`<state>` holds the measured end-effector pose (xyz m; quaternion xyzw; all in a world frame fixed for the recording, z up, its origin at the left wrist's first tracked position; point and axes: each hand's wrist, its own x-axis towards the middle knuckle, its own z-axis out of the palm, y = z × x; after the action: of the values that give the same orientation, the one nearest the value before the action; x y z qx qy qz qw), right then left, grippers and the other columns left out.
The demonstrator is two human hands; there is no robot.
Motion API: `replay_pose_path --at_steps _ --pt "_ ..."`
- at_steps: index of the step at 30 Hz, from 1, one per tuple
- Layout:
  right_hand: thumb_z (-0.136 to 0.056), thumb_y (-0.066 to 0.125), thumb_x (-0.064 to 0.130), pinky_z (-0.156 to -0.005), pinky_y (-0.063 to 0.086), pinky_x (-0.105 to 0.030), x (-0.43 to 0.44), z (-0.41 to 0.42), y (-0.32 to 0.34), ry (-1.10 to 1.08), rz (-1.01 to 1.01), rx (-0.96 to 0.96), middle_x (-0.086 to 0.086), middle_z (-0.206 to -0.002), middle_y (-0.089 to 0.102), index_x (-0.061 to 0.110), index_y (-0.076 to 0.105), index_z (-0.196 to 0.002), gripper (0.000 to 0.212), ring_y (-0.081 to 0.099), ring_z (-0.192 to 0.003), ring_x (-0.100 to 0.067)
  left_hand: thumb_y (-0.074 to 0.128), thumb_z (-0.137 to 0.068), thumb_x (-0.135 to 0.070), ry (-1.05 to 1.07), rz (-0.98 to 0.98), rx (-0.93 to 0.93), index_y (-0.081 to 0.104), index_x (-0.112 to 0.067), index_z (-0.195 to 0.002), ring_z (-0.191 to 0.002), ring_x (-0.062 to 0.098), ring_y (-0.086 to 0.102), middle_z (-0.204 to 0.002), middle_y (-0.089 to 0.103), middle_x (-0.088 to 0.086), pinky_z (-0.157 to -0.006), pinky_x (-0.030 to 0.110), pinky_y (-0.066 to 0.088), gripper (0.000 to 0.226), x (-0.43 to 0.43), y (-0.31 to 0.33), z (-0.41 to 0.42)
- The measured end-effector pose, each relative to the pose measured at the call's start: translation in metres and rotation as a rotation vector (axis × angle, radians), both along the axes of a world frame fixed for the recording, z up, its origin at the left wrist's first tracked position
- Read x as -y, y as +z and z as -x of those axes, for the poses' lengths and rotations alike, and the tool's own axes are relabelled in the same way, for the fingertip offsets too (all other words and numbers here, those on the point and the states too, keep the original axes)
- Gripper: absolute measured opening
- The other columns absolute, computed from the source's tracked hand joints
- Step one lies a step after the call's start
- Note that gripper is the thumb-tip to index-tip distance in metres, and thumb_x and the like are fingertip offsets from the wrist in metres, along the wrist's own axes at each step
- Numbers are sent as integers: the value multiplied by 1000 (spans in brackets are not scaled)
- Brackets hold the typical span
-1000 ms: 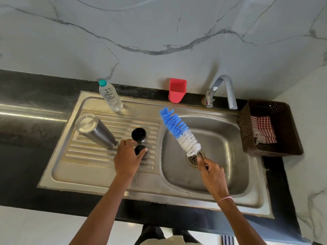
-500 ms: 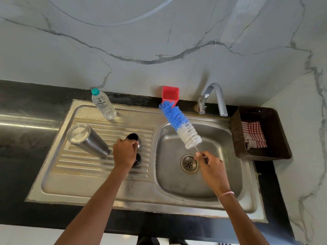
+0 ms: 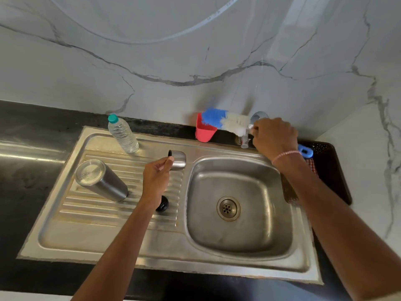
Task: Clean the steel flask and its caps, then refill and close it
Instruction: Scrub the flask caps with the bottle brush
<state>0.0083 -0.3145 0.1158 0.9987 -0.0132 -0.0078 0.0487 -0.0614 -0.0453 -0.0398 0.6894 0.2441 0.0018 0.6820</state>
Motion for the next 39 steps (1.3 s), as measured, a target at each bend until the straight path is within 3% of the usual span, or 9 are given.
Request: replay_pose_path --at_steps 6,8,12,19,23,28,32,35,39 --pt "-100 57 23 -74 42 -40 -29 -48 18 226 359 -32 -6 -73 42 11 64 -102 14 54 -76 -29 68 -100 -25 37 99 -5 80 -15 -105 -82 -15 66 -98 77 -7 -80 14 41 16 4 1 1" --pt "-100 57 20 -77 45 -42 -40 -58 19 278 406 -28 -7 -75 43 10 65 -105 13 61 -82 -32 68 -101 -25 24 91 6 80 -13 -103 -81 -11 66 -96 75 -6 -80 14 41 17 3 1 2" --pt "-100 59 18 -84 51 -44 -55 -67 18 315 460 -40 -10 -81 48 8 66 -108 15 67 -89 -33 67 -101 -27 -1 95 23 77 -3 -91 -85 11 55 -86 61 3 -82 24 43 27 0 0 5" --pt "-98 63 23 -77 48 -42 -44 -71 40 304 503 63 -10 -68 42 10 55 -89 18 48 -68 -31 67 -101 -27 18 76 -10 78 -27 -87 -91 10 62 -92 72 -1 -90 27 47 18 4 8 10" --pt "-98 63 29 -76 46 -44 -30 -60 61 243 460 89 -11 -69 42 7 54 -87 25 46 -67 -32 65 -102 -29 -2 46 1 70 -17 -85 -84 14 51 -85 58 1 -77 26 42 22 5 10 12" --pt "-101 60 29 -75 45 -42 2 -16 51 23 225 113 -5 -64 36 11 46 -82 30 47 -69 -28 61 -104 -30 -40 -25 20 57 14 -89 -76 22 39 -77 45 6 -75 34 35 47 8 14 15" --pt "-104 56 28 -72 47 -38 12 29 7 -153 -69 146 -6 -70 54 10 63 -88 26 56 -70 -28 60 -104 -28 -61 -38 27 61 13 -95 -77 21 41 -79 48 7 -75 34 35 42 11 19 18" --pt "-103 58 34 -72 52 -39 8 65 -31 -232 -323 173 -6 -90 71 17 70 -103 21 68 -81 -32 60 -105 -24 -79 -32 40 63 13 -94 -77 22 43 -77 50 9 -74 32 36 38 17 24 21" --pt "-99 64 35 -66 46 -36 9 94 -70 -344 -498 272 -8 -91 73 17 71 -101 19 68 -82 -38 59 -105 -24 -109 -13 50 67 8 -100 -82 21 51 -84 58 12 -81 33 41 33 21 28 23"
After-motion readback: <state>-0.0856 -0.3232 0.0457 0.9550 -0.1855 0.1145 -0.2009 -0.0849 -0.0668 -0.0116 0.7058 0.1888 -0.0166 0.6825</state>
